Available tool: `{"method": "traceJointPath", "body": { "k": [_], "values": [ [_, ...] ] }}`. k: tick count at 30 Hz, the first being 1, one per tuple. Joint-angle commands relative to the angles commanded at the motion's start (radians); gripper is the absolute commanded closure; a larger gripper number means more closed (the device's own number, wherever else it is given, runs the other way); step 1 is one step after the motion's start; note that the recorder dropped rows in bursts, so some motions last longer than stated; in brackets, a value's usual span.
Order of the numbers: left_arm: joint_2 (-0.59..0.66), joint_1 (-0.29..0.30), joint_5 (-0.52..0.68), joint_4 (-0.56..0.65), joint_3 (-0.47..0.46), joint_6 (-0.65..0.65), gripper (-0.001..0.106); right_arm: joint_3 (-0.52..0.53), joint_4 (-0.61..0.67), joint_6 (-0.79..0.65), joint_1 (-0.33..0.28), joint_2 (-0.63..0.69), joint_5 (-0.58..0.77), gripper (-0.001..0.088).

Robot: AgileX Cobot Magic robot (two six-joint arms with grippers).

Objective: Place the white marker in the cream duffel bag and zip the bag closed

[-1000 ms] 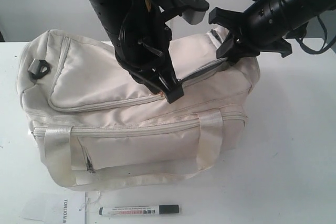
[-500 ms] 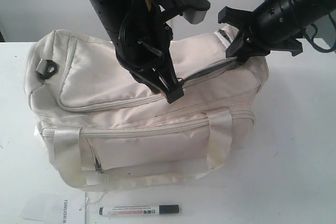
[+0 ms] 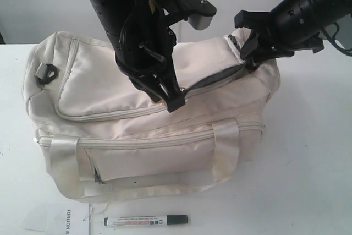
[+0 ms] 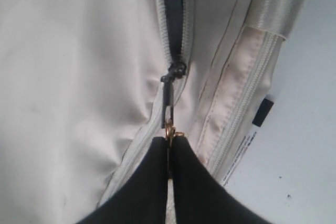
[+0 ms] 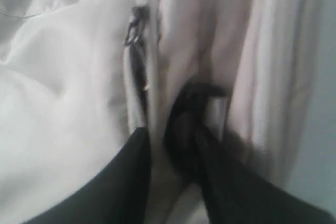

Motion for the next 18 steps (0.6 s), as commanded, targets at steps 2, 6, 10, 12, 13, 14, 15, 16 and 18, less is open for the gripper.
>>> {"method": "traceJointPath", "body": {
  "k": [2,6,10,12,13,14,15,16,18],
  "values": [
    [0.0,0.0,0.0,0.0,0.0,0.0,0.105,-0.015,-0.001,-0.018,0.0,-0.036,0.003,0.0362],
    [0.0,0.0,0.0,0.002,0.0,0.016,0.105,-0.023,0.017,-0.282,0.0,-0.143,0.101,0.0386],
    [0.0,0.0,0.0,0.002,0.0,0.055,0.105,0.003,0.176,-0.72,0.022,-0.211,0.325,0.0431],
    [0.0,0.0,0.0,0.002,0.0,0.068,0.105,0.041,0.259,-0.986,0.036,-0.235,0.383,0.0431],
    [0.0,0.0,0.0,0.002,0.0,0.068,0.105,0.059,0.267,-1.118,0.048,-0.243,0.388,0.0431],
    [0.0,0.0,0.0,0.002,0.0,0.07,0.105,0.073,0.267,-1.239,0.057,-0.251,0.388,0.043],
    [0.0,0.0,0.0,0.002,0.0,0.078,0.105,0.084,0.265,-1.347,0.062,-0.253,0.388,0.0427],
    [0.0,0.0,0.0,0.002,0.0,0.086,0.105,0.1,0.26,-1.421,0.067,-0.257,0.388,0.0414],
    [0.0,0.0,0.0,0.002,0.0,0.09,0.105,0.128,0.27,-1.526,0.069,-0.255,0.388,0.037]
  ]
}}
